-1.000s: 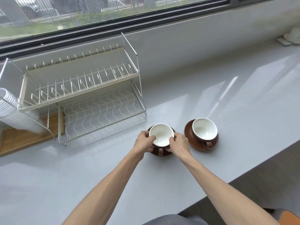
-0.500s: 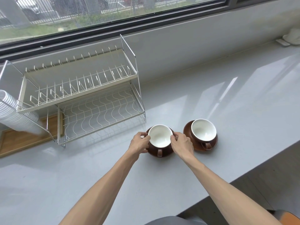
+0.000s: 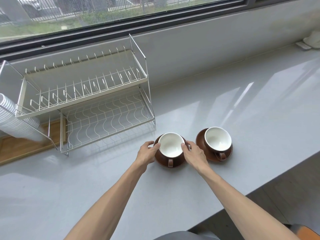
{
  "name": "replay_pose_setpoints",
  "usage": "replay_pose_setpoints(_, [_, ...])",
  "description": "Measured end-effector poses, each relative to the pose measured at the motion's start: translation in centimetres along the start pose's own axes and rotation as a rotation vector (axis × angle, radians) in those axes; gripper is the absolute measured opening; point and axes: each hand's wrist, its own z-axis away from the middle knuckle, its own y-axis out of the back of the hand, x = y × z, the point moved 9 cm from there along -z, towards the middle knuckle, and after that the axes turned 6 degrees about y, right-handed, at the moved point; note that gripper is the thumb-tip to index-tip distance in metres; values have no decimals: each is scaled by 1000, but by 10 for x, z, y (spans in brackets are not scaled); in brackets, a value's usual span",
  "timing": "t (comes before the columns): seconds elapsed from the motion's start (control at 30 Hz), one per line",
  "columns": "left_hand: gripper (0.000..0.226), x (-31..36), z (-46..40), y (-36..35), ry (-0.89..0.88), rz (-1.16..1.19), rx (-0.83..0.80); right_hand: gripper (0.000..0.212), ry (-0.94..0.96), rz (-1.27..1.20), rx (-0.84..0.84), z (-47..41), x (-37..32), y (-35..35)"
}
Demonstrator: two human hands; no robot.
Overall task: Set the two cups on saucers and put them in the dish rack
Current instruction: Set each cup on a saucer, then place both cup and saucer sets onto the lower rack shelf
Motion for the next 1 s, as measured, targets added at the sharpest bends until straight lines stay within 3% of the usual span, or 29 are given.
replay_pose_setpoints(0.27, [36,3,2,-4,-45,38,-59,45,41,-38,-30,-1,-6,-5])
replay_pose_setpoints(0.53, [36,0,8,2,-59,44,-50,45,49,-16,-34,-1,-11,-7])
replay_pose_setpoints(1.0, [33,14,36,66,-120,174,38,44,195,-23,-79,5,-78,-25])
